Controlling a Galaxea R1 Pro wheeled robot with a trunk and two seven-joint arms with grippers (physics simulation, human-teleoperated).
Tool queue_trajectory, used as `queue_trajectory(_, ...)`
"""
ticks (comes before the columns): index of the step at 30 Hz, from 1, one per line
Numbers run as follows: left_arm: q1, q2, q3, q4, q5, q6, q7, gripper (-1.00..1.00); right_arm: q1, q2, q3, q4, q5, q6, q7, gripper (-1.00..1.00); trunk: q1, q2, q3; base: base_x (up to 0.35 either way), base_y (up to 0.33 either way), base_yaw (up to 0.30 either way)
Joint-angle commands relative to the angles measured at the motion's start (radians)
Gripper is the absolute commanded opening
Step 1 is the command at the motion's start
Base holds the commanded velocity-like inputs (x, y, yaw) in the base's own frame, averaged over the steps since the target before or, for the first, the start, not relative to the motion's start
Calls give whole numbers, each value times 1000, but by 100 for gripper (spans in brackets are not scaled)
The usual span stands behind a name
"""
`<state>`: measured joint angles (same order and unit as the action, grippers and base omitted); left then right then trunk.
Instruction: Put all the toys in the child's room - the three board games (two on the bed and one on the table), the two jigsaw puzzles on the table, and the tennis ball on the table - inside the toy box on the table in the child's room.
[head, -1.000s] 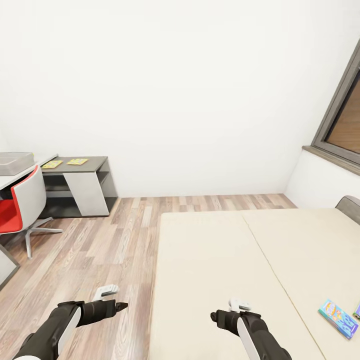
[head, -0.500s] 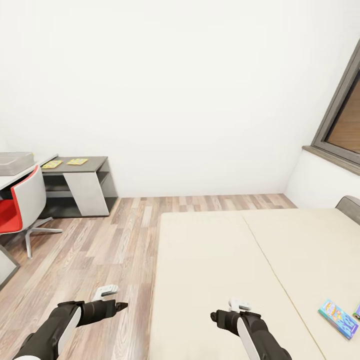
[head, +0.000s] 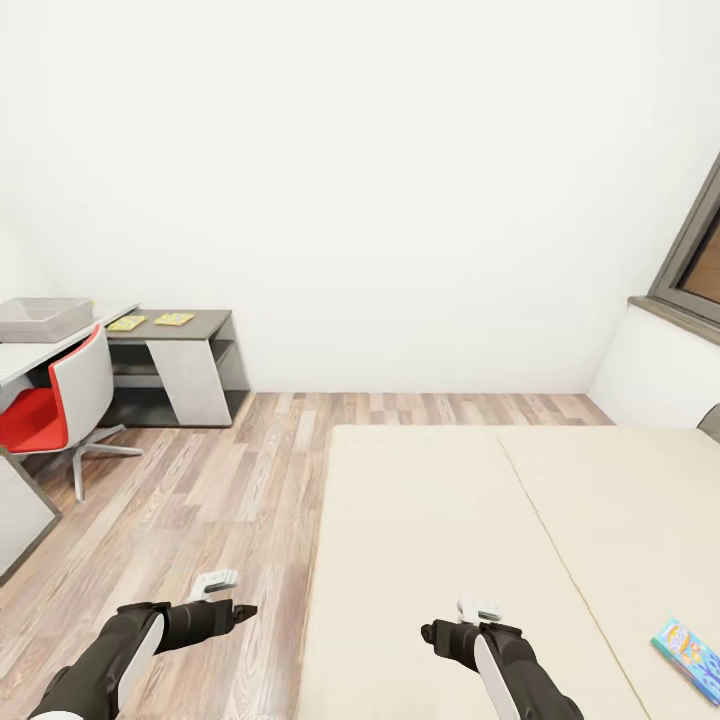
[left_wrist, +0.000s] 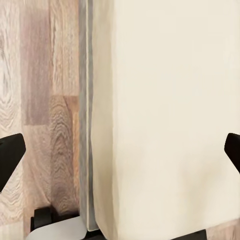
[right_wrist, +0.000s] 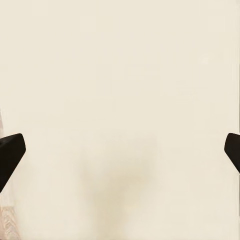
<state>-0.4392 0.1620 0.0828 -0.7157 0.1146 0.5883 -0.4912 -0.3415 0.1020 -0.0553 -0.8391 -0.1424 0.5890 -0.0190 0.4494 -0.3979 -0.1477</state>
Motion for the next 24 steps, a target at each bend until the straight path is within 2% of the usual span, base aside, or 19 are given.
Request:
queue_trajectory(1,-1,0,2,-1,9,9,0,100,-1,1,-3,-2,-8,5,-2,100,1,-2,-2,0,-117,75)
queue_trajectory(24,-1,-1,2,-1,9,10,1,100,-1,1,-3,-2,-8,5,-2,100,1,-2,-2,0,-140,16)
